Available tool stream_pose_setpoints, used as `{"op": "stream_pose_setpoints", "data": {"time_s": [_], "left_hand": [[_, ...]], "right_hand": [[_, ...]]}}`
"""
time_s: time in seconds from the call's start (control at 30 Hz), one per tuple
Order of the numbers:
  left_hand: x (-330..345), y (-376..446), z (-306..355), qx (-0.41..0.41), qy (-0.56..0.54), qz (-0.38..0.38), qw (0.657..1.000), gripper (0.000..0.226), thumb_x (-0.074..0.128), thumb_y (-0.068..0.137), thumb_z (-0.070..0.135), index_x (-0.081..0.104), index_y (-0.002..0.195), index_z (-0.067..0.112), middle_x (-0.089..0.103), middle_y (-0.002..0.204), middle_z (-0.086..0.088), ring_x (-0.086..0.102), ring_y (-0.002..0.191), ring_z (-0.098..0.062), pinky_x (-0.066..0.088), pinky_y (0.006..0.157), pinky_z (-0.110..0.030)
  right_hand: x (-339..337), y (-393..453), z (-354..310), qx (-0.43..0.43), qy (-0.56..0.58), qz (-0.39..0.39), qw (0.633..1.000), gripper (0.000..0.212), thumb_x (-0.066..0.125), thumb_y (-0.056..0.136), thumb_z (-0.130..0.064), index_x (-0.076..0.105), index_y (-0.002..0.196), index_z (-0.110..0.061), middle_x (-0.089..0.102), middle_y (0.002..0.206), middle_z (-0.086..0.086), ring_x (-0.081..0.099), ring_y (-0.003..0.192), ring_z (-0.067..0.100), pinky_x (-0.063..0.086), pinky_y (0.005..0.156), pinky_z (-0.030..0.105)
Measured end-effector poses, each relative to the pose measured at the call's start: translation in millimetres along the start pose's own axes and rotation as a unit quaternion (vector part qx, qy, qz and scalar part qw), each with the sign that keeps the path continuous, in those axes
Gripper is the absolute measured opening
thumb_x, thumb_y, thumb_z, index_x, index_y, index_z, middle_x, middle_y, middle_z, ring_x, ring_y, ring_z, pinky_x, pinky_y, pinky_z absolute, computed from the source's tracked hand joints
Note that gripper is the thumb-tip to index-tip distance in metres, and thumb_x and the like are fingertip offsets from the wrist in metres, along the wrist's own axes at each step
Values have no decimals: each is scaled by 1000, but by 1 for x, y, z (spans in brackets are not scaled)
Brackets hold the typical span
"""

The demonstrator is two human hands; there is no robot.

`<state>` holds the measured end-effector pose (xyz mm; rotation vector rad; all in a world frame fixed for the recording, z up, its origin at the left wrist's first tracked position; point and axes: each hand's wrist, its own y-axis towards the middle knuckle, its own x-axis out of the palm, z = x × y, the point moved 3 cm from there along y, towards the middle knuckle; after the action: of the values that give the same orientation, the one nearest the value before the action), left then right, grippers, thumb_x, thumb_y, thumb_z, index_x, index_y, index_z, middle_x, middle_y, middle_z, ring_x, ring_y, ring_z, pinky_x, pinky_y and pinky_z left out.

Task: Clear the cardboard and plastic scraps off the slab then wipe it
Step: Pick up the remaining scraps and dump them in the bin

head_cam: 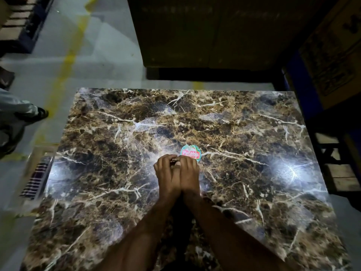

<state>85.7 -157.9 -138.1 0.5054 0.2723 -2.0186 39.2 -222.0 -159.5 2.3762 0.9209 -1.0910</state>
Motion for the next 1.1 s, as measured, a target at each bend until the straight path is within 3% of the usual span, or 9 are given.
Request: {"op": "stream_pose_setpoints", "data": {"time_s": [0.1,0.2,0.37,0.47,0.63,0.77,0.87,1.0,1.1], "left_hand": [[11,3,-4,-109,-157,-1,981,24,49,91,32,64,107,22,62,113,8,56,113,-21,44,98,-36],[18,8,3,-231,-317,-10,920,24,45,101,10,64,111,19,65,117,-3,64,110,-18,51,88,-23],[18,5,18,-284,-378,6,881,27,37,107,7,62,112,15,66,110,2,65,103,-5,50,77,-11],[28,3,15,-327,-410,22,851,24,46,104,7,63,121,0,67,122,-16,65,114,-23,54,84,-19],[31,-3,38,-310,-435,-19,845,26,51,102,4,68,121,10,70,125,-8,67,115,-18,57,85,-26],[31,-3,58,-252,-402,-64,878,37,43,105,6,67,125,27,63,138,-2,60,127,-14,47,107,-32],[36,-4,73,-233,-420,-117,869,42,30,109,14,48,146,22,46,154,0,43,141,-13,33,118,-32],[36,-9,87,-224,-458,-218,832,43,30,108,20,39,150,19,38,157,2,31,148,-15,24,122,-32],[21,-8,86,-242,-521,-215,790,55,46,90,23,47,145,23,46,154,-6,42,143,-16,30,120,-37]], "right_hand": [[-3,1,4,5,104,25,994,21,47,94,-29,59,105,-14,60,101,1,53,93,20,45,82,37],[-8,2,2,82,234,24,969,20,61,89,-19,60,109,-24,64,105,-6,60,98,16,50,84,37],[-16,2,-12,216,393,-28,893,19,57,94,-44,66,105,-32,71,102,-5,69,97,20,56,88,52],[-31,5,-15,227,437,-36,870,19,54,81,-43,65,96,-36,71,100,0,67,93,26,54,81,45],[-47,6,-5,239,445,-31,863,69,61,85,-64,57,137,-18,62,136,8,61,124,21,47,110,42],[-63,13,-10,217,430,-37,876,17,43,108,-19,60,104,-20,66,100,-1,66,92,-3,51,83,14],[-74,14,-8,232,450,23,862,18,48,106,-13,63,102,-22,69,104,6,69,97,18,56,82,24],[-90,12,10,251,391,95,880,30,46,107,-16,57,133,-5,63,121,-4,60,104,6,41,74,-3],[-99,17,19,229,354,65,904,38,45,107,-15,52,140,1,55,134,3,48,114,7,35,72,-6]]}}
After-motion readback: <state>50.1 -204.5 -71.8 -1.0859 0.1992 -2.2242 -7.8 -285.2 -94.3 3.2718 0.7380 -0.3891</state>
